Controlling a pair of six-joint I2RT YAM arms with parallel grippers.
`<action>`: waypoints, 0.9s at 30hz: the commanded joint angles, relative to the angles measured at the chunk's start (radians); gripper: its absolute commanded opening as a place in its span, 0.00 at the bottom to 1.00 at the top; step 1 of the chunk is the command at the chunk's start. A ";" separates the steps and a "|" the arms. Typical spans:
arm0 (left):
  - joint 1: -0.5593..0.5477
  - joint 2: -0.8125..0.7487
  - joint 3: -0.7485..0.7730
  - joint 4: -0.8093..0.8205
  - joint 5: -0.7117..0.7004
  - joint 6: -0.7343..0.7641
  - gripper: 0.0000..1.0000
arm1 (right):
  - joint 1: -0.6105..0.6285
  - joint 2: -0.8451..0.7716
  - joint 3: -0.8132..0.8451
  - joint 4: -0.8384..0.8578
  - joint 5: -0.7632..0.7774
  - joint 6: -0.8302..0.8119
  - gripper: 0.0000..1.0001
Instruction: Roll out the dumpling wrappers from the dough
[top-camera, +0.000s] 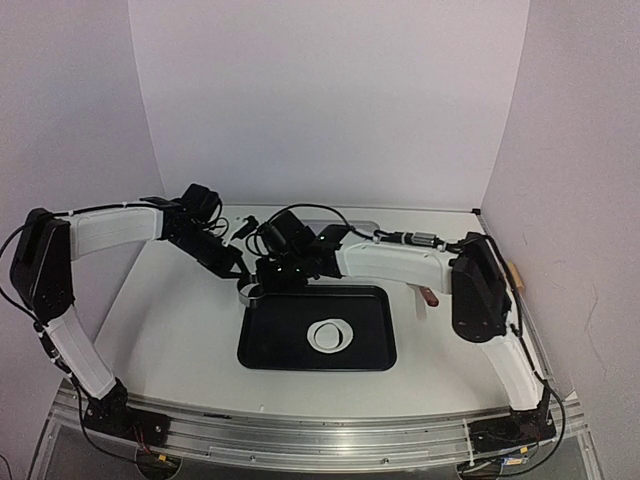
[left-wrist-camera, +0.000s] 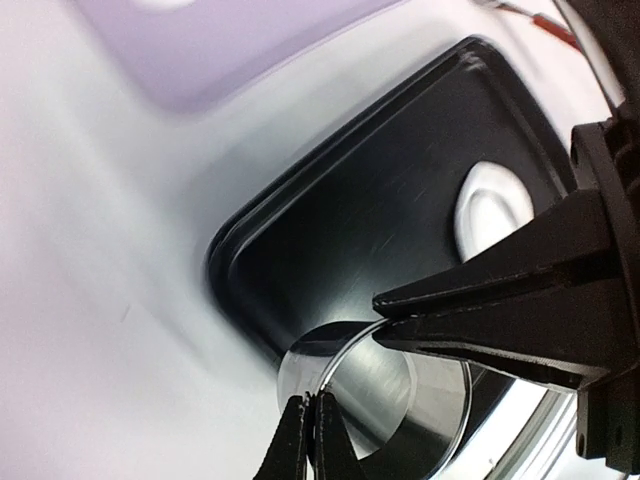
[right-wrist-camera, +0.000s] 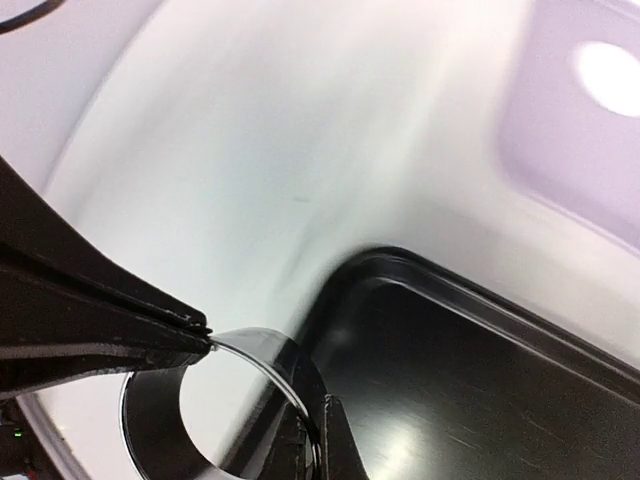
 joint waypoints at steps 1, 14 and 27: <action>0.087 -0.146 -0.114 -0.048 -0.141 0.062 0.00 | 0.090 0.137 0.234 0.070 -0.209 -0.008 0.00; 0.230 -0.329 -0.496 0.139 -0.291 0.192 0.00 | 0.165 0.346 0.370 0.151 -0.252 0.034 0.00; 0.234 -0.292 -0.557 0.293 -0.226 0.254 0.00 | 0.165 0.255 0.319 0.173 -0.239 -0.029 0.39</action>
